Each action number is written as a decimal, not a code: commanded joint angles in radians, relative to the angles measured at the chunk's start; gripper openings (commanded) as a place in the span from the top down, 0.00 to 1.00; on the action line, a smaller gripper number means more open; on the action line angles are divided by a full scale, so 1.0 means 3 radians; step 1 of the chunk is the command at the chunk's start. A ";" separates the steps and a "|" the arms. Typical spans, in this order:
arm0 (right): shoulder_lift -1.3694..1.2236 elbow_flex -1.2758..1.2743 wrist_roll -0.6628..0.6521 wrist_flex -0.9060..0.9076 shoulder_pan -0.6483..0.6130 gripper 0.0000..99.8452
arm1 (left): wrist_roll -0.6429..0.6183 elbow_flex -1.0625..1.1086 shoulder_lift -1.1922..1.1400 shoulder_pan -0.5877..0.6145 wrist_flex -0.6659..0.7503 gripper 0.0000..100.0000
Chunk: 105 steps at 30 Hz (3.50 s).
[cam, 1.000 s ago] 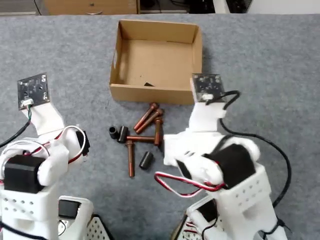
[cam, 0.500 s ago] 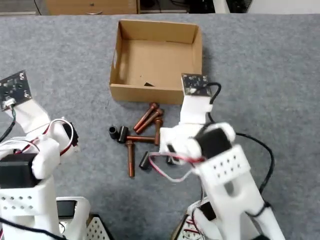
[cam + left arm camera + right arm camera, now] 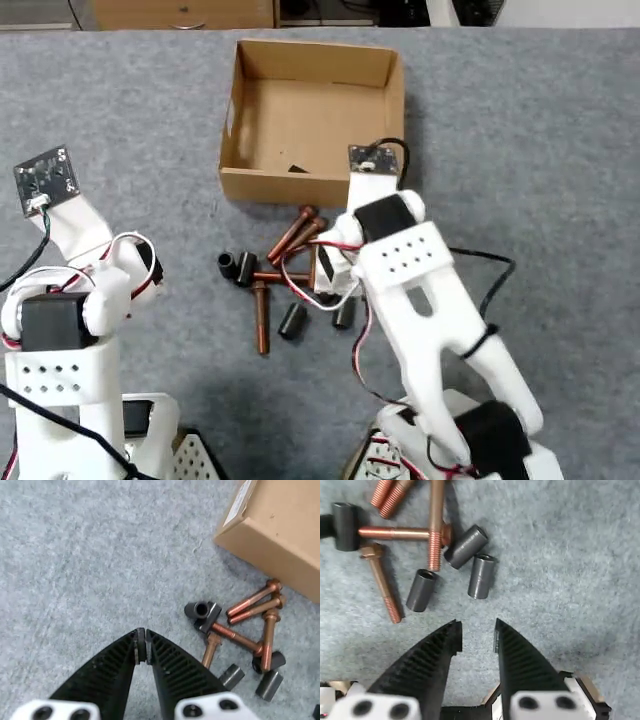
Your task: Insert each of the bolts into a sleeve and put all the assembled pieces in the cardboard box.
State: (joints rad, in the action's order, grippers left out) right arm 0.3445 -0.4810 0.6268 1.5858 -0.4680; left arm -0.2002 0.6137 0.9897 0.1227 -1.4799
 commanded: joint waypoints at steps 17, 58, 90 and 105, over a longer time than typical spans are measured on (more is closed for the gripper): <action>-0.1174 0.0141 0.0051 -0.0532 0.0136 0.88 | 0.0000 0.0010 -0.0013 0.0015 0.0261 0.98; -0.1941 0.0637 -0.0005 -0.0302 -0.0008 1.00 | 0.0020 0.0665 0.0013 0.0010 0.0471 0.98; 0.1915 0.2432 -0.1294 0.0169 0.2892 1.00 | -0.0297 -0.1074 -0.1327 -0.1586 -0.0061 0.98; 0.1951 0.1583 -0.1279 0.0072 0.2918 1.00 | -0.1059 -0.1949 -0.2943 -0.1903 -0.0762 0.98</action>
State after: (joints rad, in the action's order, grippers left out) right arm 0.9183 0.0345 0.2509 1.6441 0.3913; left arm -0.5040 0.0675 0.1611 -0.4373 -1.7208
